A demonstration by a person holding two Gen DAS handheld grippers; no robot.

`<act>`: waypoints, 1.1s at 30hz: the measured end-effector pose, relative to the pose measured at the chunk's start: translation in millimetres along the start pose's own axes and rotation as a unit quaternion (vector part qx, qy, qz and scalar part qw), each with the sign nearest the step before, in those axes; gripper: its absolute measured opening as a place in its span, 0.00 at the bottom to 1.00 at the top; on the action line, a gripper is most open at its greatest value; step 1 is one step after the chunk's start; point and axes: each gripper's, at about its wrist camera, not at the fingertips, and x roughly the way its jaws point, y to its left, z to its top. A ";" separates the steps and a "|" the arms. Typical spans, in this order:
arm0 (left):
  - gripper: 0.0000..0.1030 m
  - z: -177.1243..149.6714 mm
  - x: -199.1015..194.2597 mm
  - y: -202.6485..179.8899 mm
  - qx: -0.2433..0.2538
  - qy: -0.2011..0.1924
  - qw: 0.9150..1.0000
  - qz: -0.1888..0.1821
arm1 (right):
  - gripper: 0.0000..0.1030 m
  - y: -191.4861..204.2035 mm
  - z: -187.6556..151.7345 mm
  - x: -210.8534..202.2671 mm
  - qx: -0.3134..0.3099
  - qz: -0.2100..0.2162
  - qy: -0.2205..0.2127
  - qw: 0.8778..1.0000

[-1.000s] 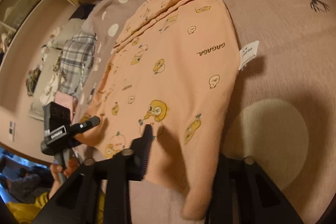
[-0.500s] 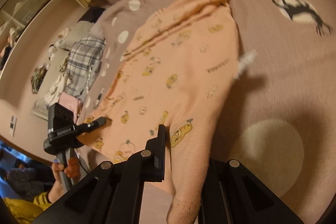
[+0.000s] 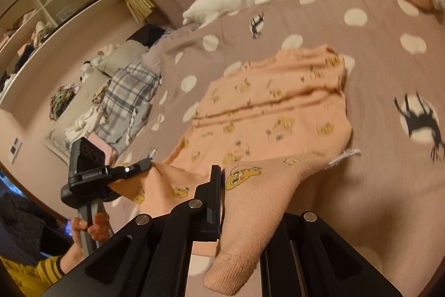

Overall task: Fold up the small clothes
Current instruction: 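Grasp the hem with the right tool and lift it toward the collar, then lay the held hem over the garment body with the right tool while the left tool releases its edge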

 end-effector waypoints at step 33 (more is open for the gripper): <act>0.04 213.6 141.5 25.3 -0.025 -0.022 0.995 0.095 | 0.09 -107.0 161.7 107.3 0.144 -0.082 -0.022 0.986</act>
